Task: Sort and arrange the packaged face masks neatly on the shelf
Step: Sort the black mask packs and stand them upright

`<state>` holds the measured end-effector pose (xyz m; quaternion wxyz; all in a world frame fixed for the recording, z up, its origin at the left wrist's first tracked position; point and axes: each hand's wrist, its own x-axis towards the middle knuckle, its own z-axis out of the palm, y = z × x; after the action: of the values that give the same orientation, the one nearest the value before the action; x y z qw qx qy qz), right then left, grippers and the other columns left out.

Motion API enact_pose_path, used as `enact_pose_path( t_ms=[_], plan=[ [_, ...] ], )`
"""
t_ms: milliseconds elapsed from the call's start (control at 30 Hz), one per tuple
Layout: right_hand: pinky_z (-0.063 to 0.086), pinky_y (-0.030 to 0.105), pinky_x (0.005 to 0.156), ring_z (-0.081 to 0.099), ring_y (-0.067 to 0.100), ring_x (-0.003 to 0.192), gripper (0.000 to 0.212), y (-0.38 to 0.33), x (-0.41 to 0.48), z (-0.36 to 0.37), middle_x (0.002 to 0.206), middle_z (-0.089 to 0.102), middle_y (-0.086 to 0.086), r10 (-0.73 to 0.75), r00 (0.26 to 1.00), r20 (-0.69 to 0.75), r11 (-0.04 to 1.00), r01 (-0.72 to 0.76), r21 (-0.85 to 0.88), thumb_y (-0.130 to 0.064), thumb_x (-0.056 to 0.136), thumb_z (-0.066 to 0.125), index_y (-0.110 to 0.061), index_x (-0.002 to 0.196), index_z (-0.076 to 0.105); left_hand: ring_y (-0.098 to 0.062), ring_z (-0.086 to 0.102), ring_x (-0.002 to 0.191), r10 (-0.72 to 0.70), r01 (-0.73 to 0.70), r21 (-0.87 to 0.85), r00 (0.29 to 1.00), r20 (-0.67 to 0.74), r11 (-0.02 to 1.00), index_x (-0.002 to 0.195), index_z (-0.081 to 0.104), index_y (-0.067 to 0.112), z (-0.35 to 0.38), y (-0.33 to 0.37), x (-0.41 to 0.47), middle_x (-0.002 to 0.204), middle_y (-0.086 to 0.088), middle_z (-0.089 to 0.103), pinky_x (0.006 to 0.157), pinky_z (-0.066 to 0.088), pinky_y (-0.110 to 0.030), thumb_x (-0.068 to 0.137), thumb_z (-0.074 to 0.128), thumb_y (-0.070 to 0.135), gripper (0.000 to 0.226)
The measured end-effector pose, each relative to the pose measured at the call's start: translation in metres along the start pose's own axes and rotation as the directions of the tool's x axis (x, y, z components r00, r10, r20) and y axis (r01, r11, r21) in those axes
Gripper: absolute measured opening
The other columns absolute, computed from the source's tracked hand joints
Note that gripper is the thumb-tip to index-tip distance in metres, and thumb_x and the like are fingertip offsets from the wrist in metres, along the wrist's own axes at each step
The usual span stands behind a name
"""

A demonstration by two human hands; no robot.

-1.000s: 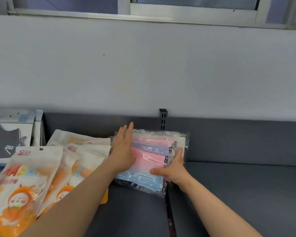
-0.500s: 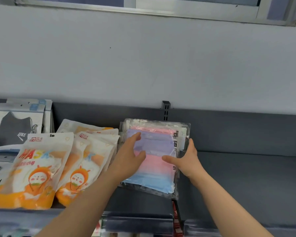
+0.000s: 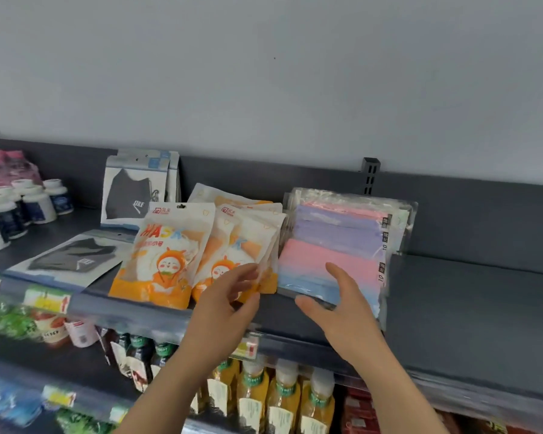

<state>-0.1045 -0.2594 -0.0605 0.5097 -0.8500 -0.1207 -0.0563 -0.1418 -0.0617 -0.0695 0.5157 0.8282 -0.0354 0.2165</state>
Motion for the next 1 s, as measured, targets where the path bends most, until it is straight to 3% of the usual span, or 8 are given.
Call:
enact_pose_path(
  t_ms=[200,267,333,533,733,800,900,1000],
  plan=[
    [0.029,0.03,0.108,0.027,0.006,0.14,0.078,-0.029,-0.008,0.042,0.152,0.028,-0.02,0.034,0.999,-0.014,0.999,-0.035,-0.015,-0.05,0.083,0.067,-0.038,0.148,0.026,0.01,0.058,0.105,-0.023,0.017,-0.077,0.997,-0.072,0.997,0.124,0.055,0.039,-0.056,-0.018,-0.006,0.115,0.02,0.065,0.085,0.049,-0.013,0.094,0.062,0.017,0.037],
    [0.035,0.02,0.102,0.035,-0.008,0.129,0.072,-0.047,-0.008,0.063,0.141,0.036,-0.028,0.024,0.999,-0.036,1.0,-0.024,-0.005,-0.049,0.082,0.068,-0.039,0.143,0.032,0.01,0.059,0.103,-0.023,0.016,-0.087,0.996,-0.083,0.996,0.123,0.055,0.039,-0.083,-0.029,-0.006,0.113,0.021,0.066,0.081,0.048,-0.008,0.094,0.062,0.016,0.038],
    [0.038,0.002,0.082,0.04,-0.028,0.102,0.06,-0.068,-0.008,0.086,0.12,0.04,-0.04,0.002,0.998,-0.055,1.0,0.0,0.028,-0.046,0.083,0.068,-0.045,0.134,0.036,0.009,0.061,0.101,-0.024,0.015,-0.09,0.995,-0.094,0.996,0.123,0.057,0.038,-0.113,-0.042,-0.003,0.109,0.021,0.067,0.08,0.049,-0.008,0.094,0.062,0.015,0.037],
    [0.035,0.019,0.089,0.038,-0.009,0.112,0.063,-0.129,0.0,0.184,0.134,0.038,-0.028,-0.026,0.997,-0.071,0.996,0.032,0.087,-0.053,0.082,0.065,-0.044,0.138,0.037,0.007,0.062,0.098,-0.058,0.05,-0.068,0.991,-0.12,0.996,0.12,0.059,0.041,-0.221,-0.096,0.008,0.105,0.025,0.068,0.076,0.05,-0.012,0.094,0.061,0.02,0.033],
    [0.032,0.017,0.093,0.033,-0.01,0.121,0.075,-0.174,0.017,0.284,0.146,0.027,-0.029,-0.054,0.992,0.112,0.995,0.044,0.085,-0.058,0.081,0.065,-0.047,0.144,0.026,0.011,0.059,0.099,-0.091,0.099,0.067,0.989,-0.119,0.993,0.126,0.057,0.035,-0.301,-0.136,0.026,0.111,0.02,0.066,0.075,0.046,-0.007,0.095,0.059,0.019,0.035],
    [0.029,0.023,0.101,0.028,0.0,0.134,0.08,-0.184,0.031,0.304,0.153,0.023,-0.022,-0.058,0.987,0.151,0.998,0.053,0.034,-0.062,0.08,0.062,-0.042,0.147,0.022,0.011,0.058,0.099,-0.094,0.109,0.129,0.988,-0.119,0.986,0.129,0.057,0.031,-0.319,-0.144,0.039,0.113,0.02,0.065,0.075,0.043,-0.006,0.094,0.06,0.019,0.037],
    [0.03,0.034,0.11,0.028,0.013,0.141,0.087,-0.195,0.061,0.325,0.158,0.023,-0.012,0.001,0.986,0.167,0.999,0.008,-0.054,-0.063,0.081,0.061,-0.033,0.151,0.02,0.002,0.06,0.101,-0.136,0.157,0.165,0.982,-0.131,0.974,0.134,0.056,0.023,-0.338,-0.153,0.065,0.116,0.013,0.065,0.081,0.046,-0.016,0.095,0.06,0.019,0.039],
    [0.035,0.038,0.106,0.032,0.017,0.14,0.089,-0.199,0.085,0.338,0.158,0.023,-0.008,0.052,0.983,0.176,0.993,-0.031,-0.115,-0.063,0.082,0.058,-0.028,0.153,0.017,-0.012,0.059,0.111,-0.17,0.198,0.217,0.976,-0.139,0.956,0.138,0.052,0.019,-0.348,-0.161,0.088,0.125,0.003,0.063,0.095,0.047,-0.03,0.095,0.059,0.022,0.044]
  ],
)
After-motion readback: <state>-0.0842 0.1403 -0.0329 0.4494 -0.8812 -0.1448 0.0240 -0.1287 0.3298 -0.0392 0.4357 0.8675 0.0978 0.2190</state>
